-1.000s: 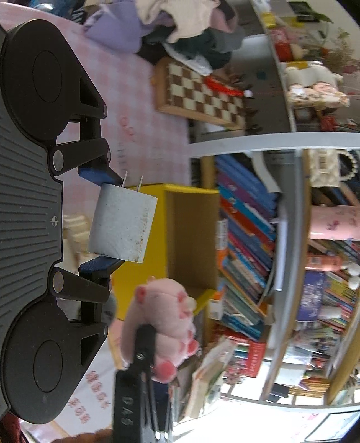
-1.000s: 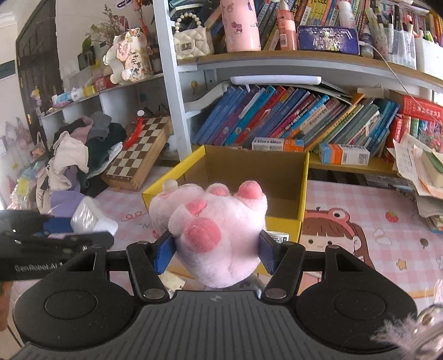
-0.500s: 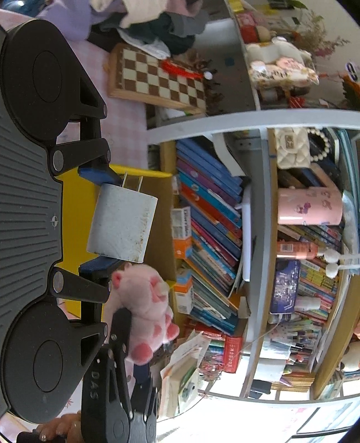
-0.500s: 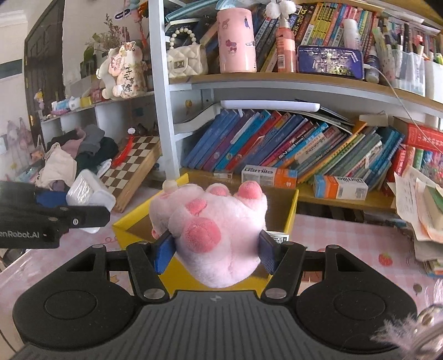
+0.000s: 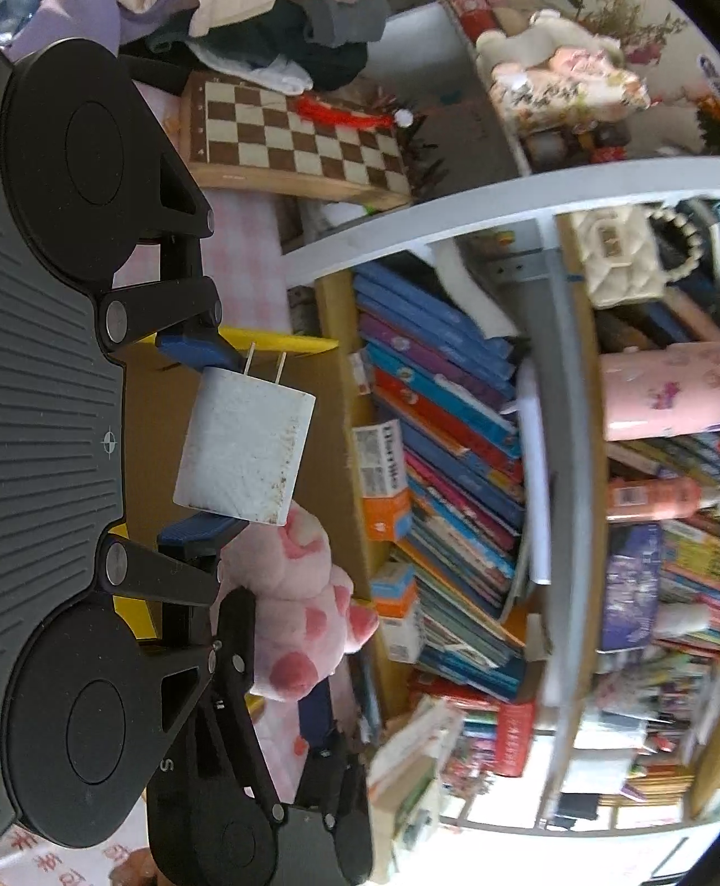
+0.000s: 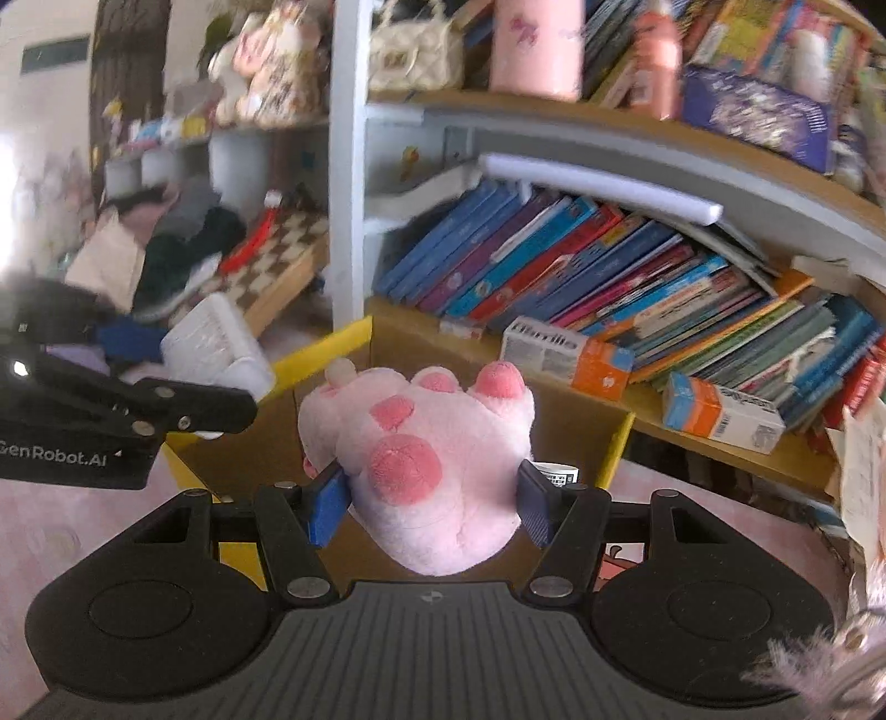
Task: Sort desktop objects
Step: 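Lift and carry the pig and charger over the yellow box with both tools, then open both tools to drop the pig and charger into the yellow box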
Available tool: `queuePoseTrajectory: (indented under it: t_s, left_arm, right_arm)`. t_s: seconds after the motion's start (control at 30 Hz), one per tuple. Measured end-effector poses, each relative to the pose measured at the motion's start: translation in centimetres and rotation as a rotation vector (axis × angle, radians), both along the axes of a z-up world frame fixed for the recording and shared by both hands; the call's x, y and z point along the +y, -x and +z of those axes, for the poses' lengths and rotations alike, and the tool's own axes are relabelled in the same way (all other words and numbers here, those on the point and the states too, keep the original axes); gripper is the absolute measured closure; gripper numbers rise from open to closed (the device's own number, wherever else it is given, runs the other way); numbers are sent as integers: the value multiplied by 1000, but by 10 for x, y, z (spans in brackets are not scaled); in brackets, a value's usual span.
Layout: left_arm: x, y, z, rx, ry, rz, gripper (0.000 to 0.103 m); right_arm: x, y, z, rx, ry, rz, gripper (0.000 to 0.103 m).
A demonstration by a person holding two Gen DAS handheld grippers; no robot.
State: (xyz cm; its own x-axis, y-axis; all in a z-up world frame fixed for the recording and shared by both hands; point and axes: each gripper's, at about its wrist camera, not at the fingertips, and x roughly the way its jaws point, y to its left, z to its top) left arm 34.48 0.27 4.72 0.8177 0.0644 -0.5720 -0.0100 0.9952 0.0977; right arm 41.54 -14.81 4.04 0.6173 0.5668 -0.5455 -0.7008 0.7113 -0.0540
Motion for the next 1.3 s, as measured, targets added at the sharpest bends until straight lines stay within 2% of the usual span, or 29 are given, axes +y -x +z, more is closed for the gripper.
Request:
queuePoseTrajectory:
  t_s: [0.23, 0.4, 0.67, 0.77, 1.3]
  left_arm:
    - [2, -23, -17, 75, -9, -18, 51]
    - [5, -38, -31, 128, -19, -31, 51]
    - [14, -51, -43, 168, -9, -19, 51]
    - [15, -55, -45, 180, -13, -20, 51]
    - [9, -66, -60, 226, -45, -29, 51]
  right_arm:
    - [13, -25, -20, 52, 91, 47, 43]
    - [21, -36, -31, 79, 131, 85, 43]
    - [30, -52, -37, 132, 164, 136, 44]
    - [32, -56, -40, 145, 184, 149, 50]
    - [30, -58, -43, 142, 167, 159, 49]
